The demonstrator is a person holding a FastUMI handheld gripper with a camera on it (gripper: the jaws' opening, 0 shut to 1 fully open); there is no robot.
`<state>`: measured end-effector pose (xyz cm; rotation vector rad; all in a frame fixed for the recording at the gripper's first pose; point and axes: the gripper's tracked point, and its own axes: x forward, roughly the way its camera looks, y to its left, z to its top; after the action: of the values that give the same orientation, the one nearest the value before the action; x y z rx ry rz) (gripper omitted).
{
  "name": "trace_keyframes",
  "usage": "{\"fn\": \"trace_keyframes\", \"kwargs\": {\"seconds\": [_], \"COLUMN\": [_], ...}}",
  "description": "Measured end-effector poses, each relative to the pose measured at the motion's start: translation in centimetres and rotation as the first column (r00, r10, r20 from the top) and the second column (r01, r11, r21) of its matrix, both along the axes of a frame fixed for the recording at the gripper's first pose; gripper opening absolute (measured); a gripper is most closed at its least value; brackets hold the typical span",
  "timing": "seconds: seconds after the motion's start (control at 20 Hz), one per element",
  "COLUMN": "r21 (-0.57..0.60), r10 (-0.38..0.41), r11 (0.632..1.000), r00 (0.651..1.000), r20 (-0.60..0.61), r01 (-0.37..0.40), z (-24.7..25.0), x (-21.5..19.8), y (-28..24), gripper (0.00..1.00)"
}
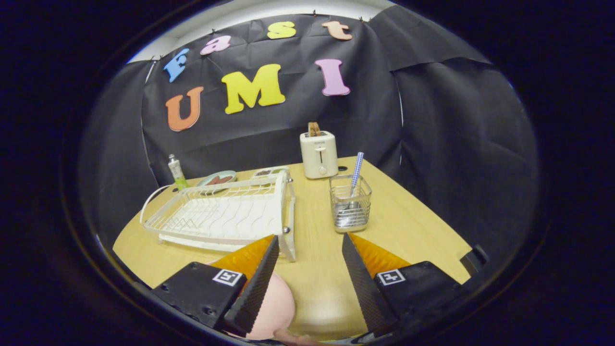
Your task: Take the plate from the dish rack, then take the spoon from the basket and place it into the plate.
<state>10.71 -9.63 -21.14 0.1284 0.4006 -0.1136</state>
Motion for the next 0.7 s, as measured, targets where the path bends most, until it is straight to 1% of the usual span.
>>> {"fn": "trace_keyframes", "kwargs": {"seconds": [0.1,0.25,0.35,0.5,0.6,0.7], "r21": [0.001,-0.053,-0.073,-0.052,-0.03,0.028], "r10": [-0.022,-0.061,-0.074,-0.092,-0.071,-0.033], "r11": [1.0,0.996,0.994,0.994,0.997,0.999], "r00": [0.999,0.995,0.995,0.995,0.997,0.999], "r20": [0.045,0.076,0.069,0.027,0.005,-0.001], "r01": [0.022,0.065,0.079,0.093,0.071,0.033], "z": [0.9,1.7,1.7,1.6,1.6,1.7], "x": [1.8,4.9,7.0,11.0,13.9,16.4], "y": [-2.0,-5.6,-7.2,-9.1,-9.6,-9.4], "gripper": [0.89,0.94,0.97,0.97,0.97,0.95]}}
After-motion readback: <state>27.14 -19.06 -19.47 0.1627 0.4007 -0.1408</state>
